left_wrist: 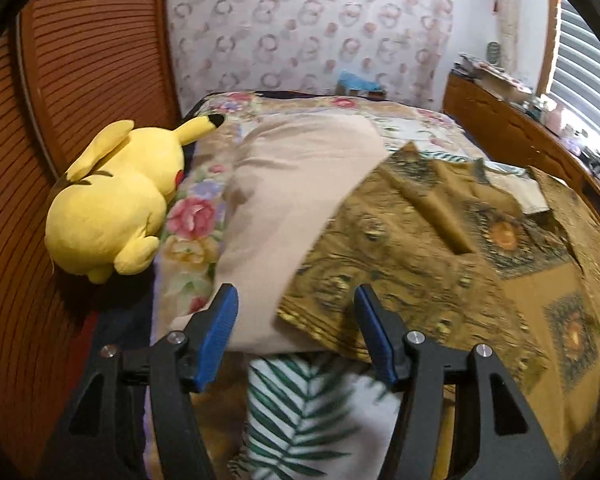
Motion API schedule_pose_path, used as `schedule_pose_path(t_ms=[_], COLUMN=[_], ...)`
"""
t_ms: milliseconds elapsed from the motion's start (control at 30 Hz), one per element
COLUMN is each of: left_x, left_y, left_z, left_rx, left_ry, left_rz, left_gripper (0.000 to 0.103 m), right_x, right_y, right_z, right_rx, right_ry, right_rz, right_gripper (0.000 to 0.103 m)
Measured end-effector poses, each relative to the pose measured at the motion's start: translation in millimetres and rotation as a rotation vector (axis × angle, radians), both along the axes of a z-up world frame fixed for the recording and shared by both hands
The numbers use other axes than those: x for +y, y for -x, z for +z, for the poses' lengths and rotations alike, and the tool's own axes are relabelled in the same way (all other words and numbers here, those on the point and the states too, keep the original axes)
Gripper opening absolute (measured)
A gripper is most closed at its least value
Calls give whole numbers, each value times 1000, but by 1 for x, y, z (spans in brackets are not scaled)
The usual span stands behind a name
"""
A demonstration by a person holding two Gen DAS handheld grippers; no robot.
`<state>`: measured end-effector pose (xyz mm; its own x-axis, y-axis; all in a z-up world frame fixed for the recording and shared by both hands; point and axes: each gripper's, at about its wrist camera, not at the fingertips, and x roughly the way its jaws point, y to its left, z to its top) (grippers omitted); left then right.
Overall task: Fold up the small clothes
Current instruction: 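Grasp the sleeve with the left tool, fold it across the shirt body, release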
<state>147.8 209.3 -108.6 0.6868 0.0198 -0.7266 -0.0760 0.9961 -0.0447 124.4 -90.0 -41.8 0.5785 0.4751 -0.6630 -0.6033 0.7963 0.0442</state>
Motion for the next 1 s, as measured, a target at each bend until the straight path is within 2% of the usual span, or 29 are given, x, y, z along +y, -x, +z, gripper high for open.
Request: schedule_pose_path(t_ms=[133,267,367,433,700,1000], left_x=[2,1,-3,-5,-27,-86], left_y=[-2,-2,1,4,13,-1], left_z=[-6,-7,-3,2,28,79], left_rx=[0,-4,-12,-28,-79,-165], left_ry=[53,67,34,12,-33,42], left_rz=[-23,-45,-51,-59,-99,-237], left_gripper=[59,41,12,4,0,0], right_x=[16,31,36,36,23,-6], right_y=[-6,-10,-7,-3,-3,-8], right_z=[0,-1,-1,-2,-3,6], right_rx=[17,23,23,18,18,11], right_ry=[-19,-15,-14,-10,-14,-49], right_rz=[42,63,71,73,33,-32], right_gripper=[103,103,103,103,103,103])
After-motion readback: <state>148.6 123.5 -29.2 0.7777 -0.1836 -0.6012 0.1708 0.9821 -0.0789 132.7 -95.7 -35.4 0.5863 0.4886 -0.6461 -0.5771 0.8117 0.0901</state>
